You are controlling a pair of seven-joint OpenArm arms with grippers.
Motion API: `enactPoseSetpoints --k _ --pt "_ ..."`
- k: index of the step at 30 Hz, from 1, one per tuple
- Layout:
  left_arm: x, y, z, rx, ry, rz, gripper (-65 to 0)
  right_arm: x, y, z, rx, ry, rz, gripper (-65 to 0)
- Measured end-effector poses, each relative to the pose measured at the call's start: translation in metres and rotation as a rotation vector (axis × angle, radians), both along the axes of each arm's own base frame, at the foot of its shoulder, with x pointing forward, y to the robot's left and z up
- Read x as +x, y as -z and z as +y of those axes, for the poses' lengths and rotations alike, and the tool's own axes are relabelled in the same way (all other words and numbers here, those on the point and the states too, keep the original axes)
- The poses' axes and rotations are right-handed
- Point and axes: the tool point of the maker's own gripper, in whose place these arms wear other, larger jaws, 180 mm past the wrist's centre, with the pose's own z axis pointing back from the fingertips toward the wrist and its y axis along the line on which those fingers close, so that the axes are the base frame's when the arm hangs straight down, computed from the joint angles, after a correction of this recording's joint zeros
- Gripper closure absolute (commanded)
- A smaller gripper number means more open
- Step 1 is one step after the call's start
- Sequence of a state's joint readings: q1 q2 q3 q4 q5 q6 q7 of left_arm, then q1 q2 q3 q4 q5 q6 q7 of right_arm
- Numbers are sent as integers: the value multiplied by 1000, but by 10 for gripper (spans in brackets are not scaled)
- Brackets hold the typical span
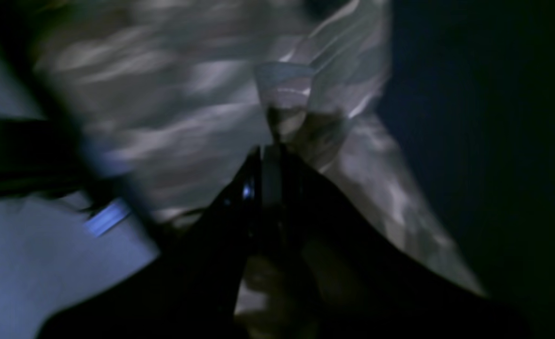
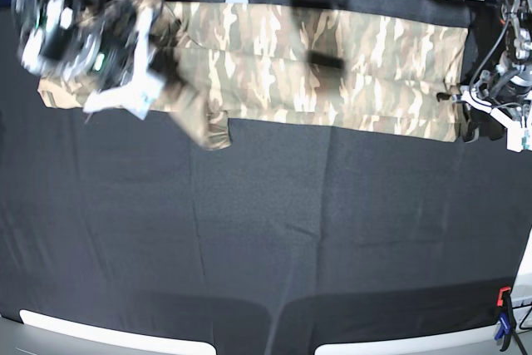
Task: Layout the t-shirt on the table in an organized manner, then fold the t-shirt properly
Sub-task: 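Grasp the folded strip end with the right gripper and fold it inward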
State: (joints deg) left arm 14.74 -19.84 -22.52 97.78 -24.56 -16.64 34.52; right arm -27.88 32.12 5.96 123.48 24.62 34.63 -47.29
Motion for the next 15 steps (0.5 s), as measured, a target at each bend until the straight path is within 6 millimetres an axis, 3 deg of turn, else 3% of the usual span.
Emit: enactPoseSetpoints --k 6,13,15 --pt "0 0 0 0 0 -1 -318 -24 5 12 37 4 51 0" --pt "0 0 0 0 1 -1 -318 -29 8 29 98 21 69 0" --pt "0 0 0 0 1 -1 -318 -33 13 27 78 26 93 -62"
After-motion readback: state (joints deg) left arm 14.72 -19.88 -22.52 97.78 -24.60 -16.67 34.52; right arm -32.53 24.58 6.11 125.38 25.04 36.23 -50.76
